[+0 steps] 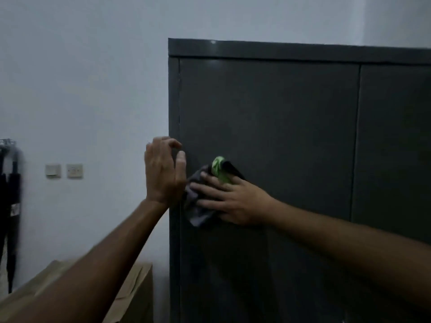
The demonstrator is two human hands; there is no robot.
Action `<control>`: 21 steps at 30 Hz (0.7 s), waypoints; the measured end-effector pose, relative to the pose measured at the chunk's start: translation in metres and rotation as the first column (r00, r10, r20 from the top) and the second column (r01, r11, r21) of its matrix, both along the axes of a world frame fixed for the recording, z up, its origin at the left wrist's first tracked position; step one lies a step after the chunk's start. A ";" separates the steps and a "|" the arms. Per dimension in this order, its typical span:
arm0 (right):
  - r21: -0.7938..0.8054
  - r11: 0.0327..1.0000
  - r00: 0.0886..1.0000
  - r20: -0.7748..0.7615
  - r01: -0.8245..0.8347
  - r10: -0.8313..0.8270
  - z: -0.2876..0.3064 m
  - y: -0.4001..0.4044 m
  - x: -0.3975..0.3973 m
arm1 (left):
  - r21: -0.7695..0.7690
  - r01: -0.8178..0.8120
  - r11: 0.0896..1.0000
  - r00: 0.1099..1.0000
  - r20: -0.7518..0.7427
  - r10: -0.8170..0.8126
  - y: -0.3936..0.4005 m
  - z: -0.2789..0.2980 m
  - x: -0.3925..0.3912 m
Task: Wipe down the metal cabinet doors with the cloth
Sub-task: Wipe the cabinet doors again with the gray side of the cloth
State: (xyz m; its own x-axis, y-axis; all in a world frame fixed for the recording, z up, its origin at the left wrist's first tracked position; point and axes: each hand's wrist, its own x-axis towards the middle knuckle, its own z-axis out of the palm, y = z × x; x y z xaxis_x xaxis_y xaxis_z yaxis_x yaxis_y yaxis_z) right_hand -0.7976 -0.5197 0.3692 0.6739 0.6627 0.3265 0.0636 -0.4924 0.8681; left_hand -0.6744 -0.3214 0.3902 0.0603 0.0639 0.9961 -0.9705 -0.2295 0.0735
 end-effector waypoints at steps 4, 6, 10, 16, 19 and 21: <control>-0.040 0.998 0.986 0.160 -0.045 0.050 0.111 -0.034 -0.005 | -0.014 0.051 0.999 0.999 -0.001 -0.051 0.005 0.014 0.005; 0.186 0.980 0.897 0.441 -0.074 -0.016 0.176 -0.028 0.001 | 0.005 0.088 0.996 0.996 -0.005 -0.088 0.003 0.011 0.003; 0.540 0.807 0.767 0.615 -0.240 -0.183 0.219 0.037 0.043 | 0.220 -0.043 0.975 0.973 0.229 -0.008 -0.003 -0.013 0.010; -0.264 0.960 0.995 0.006 -0.090 0.095 0.161 0.037 0.052 | 0.378 -0.418 0.826 0.741 0.667 0.070 -0.016 -0.031 0.040; -0.120 0.990 0.974 0.206 -0.068 0.092 0.209 0.021 0.047 | 0.393 -0.465 0.793 0.744 0.659 0.109 -0.019 -0.032 0.040; 0.135 0.983 0.882 0.469 -0.123 0.046 0.240 0.027 0.050 | 0.417 -0.477 0.773 0.760 0.637 0.126 -0.019 -0.032 0.038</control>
State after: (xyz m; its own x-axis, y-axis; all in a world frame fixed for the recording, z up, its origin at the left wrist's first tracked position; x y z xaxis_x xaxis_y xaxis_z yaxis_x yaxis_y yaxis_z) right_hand -0.7480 -0.4927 0.6093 0.3645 0.6248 0.6905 -0.2778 -0.6348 0.7210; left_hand -0.6364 -0.3409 0.3584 -0.4233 -0.5619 0.7107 -0.6607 -0.3453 -0.6665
